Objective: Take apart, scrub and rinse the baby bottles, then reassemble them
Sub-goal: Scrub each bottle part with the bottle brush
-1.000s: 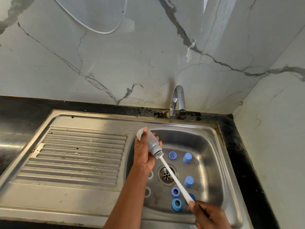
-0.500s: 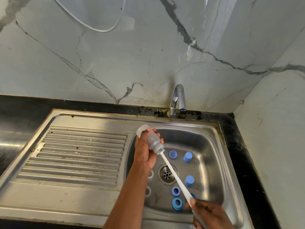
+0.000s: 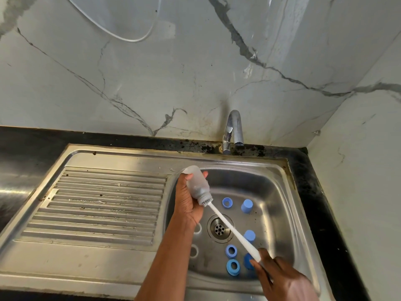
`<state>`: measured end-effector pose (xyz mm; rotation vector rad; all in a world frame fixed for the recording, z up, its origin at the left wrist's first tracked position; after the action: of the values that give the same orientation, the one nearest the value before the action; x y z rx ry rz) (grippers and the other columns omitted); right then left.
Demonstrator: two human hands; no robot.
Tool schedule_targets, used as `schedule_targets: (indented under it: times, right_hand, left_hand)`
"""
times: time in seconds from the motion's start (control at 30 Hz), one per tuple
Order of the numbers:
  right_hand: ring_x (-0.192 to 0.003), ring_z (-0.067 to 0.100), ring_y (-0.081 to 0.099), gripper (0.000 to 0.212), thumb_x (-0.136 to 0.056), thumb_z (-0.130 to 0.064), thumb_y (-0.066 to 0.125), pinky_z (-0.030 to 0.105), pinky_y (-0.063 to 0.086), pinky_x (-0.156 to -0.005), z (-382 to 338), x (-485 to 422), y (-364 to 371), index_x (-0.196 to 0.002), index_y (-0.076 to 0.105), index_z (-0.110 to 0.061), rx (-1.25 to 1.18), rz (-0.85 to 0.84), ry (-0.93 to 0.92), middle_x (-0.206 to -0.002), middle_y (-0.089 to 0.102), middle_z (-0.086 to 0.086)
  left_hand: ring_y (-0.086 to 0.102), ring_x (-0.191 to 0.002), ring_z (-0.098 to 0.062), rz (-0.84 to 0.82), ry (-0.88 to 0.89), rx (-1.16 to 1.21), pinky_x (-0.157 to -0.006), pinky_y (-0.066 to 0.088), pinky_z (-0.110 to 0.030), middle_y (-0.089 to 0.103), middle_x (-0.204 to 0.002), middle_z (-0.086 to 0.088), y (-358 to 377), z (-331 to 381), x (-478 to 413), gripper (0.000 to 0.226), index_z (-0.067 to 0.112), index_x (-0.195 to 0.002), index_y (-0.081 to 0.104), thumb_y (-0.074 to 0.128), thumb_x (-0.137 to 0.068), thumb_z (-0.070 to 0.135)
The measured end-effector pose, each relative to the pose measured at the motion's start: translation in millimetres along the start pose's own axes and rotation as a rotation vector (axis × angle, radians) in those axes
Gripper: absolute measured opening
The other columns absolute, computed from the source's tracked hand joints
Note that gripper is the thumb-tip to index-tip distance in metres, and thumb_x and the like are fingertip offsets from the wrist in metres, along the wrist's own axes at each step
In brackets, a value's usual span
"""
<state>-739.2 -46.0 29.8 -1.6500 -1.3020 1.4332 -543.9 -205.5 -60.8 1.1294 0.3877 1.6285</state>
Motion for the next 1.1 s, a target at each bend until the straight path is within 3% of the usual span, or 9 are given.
schedule_targets:
  times: [0.13, 0.2, 0.33, 0.4, 0.47, 0.53, 0.67, 0.97, 1.1]
  right_hand:
    - [-0.046, 0.002, 0.056, 0.044, -0.092, -0.069, 0.04, 0.01, 0.046, -0.048, 5.0, 11.1, 25.0, -0.098, 0.071, -0.039, -0.403, -0.24, 0.154, -0.056, 0.06, -0.013]
    - [-0.054, 0.002, 0.062, 0.016, -0.084, -0.065, 0.061, 0.006, 0.046, -0.059, 7.0, 14.4, 31.9, -0.087, 0.073, -0.055, -0.671, -0.367, 0.402, -0.059, 0.066, -0.013]
    - [-0.045, 0.02, 0.043, 0.02, -0.092, -0.017, 0.067, 0.029, 0.034, -0.05, 0.9, 39.5, 62.6, -0.078, 0.081, -0.013, -1.216, -0.675, 0.929, -0.048, 0.045, 0.013]
    - [-0.047, 0.018, 0.046, 0.018, -0.092, -0.022, 0.068, 0.028, 0.038, -0.051, 10.8, 28.0, 53.4, -0.08, 0.082, -0.022, -1.084, -0.577, 0.788, -0.049, 0.05, 0.011]
    - [-0.045, 0.001, 0.046, 0.017, -0.092, -0.036, 0.066, 0.014, 0.042, -0.049, 18.4, 4.1, 25.4, -0.084, 0.081, -0.035, -0.661, -0.346, 0.367, -0.051, 0.057, -0.004]
    - [-0.04, 0.004, 0.048, 0.041, -0.096, -0.051, 0.048, 0.014, 0.042, -0.042, 17.0, -7.4, 10.0, -0.089, 0.081, -0.028, -0.271, -0.228, 0.1, -0.055, 0.059, -0.006]
    - [-0.035, 0.025, 0.049, 0.043, -0.093, -0.043, 0.045, 0.026, 0.043, -0.035, 20.9, -12.7, -1.3, -0.092, 0.081, -0.018, 0.026, -0.061, 0.061, -0.059, 0.06, 0.002]
    - [-0.03, 0.018, 0.042, 0.066, -0.103, -0.05, 0.027, 0.016, 0.034, -0.032, 1.7, -2.2, 15.5, -0.086, 0.081, -0.015, -0.05, -0.101, -0.025, -0.05, 0.051, -0.001]
    - [-0.04, -0.002, 0.047, 0.024, -0.089, -0.046, 0.065, 0.01, 0.043, -0.046, 12.1, 6.2, 19.7, -0.083, 0.08, -0.029, -0.446, -0.225, 0.158, -0.048, 0.056, -0.01]
  left_hand:
    - [0.055, -0.051, -0.012, 0.085, 0.057, -0.073, -0.043, 0.046, -0.024, 0.059, -0.082, -0.006, -4.3, 6.0, 3.2, 0.064, 0.009, -0.107, 0.06, 0.078, -0.057, 0.046]
    - [0.059, -0.054, -0.012, 0.061, 0.071, -0.08, -0.043, 0.05, -0.026, 0.061, -0.081, -0.006, -3.3, 8.9, 1.2, 0.088, 0.011, -0.108, 0.059, 0.094, -0.038, 0.051]
    - [0.062, -0.072, -0.017, -0.163, 0.011, 0.081, -0.059, 0.058, -0.03, 0.065, -0.093, -0.01, 15.5, 6.4, -1.8, 0.095, 0.009, -0.121, 0.053, 0.099, -0.044, 0.041]
    - [0.065, -0.082, -0.021, -0.177, -0.035, 0.128, -0.067, 0.06, -0.034, 0.067, -0.099, -0.014, 17.1, 0.8, -1.3, 0.103, 0.009, -0.131, 0.049, 0.1, -0.045, 0.032]
    - [0.068, -0.085, -0.024, -0.108, -0.06, 0.107, -0.071, 0.062, -0.041, 0.073, -0.093, -0.013, 8.2, -4.1, -0.9, 0.105, 0.006, -0.123, 0.057, 0.103, -0.032, 0.031]
    - [0.066, -0.088, -0.025, -0.036, -0.054, 0.027, -0.068, 0.062, -0.044, 0.071, -0.098, -0.014, -2.5, -5.3, -0.2, 0.092, 0.013, -0.115, 0.062, 0.101, -0.034, 0.034]
    - [0.062, -0.102, -0.032, -0.002, -0.038, -0.03, -0.093, 0.05, -0.055, 0.063, -0.115, -0.017, -13.8, -1.0, -2.5, 0.035, 0.015, -0.114, 0.06, 0.071, -0.081, 0.018]
    - [0.054, -0.07, -0.023, 0.065, -0.021, -0.1, -0.07, 0.052, -0.043, 0.059, -0.082, -0.009, -9.8, -0.4, -3.3, 0.056, 0.009, -0.109, 0.059, 0.085, -0.064, 0.032]
    - [0.052, -0.048, -0.012, 0.059, -0.021, -0.085, -0.047, 0.044, -0.022, 0.057, -0.064, -0.002, -8.7, 3.3, -5.2, 0.023, 0.011, -0.087, 0.059, 0.075, -0.079, 0.024]
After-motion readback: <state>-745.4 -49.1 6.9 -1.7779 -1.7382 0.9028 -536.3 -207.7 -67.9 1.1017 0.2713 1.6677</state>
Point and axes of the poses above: each hand's wrist, its own x-axis away from the middle knuckle, its own y-axis out of the palm, z = x × y, the point moved 10 cm from there along -x, towards the middle knuckle
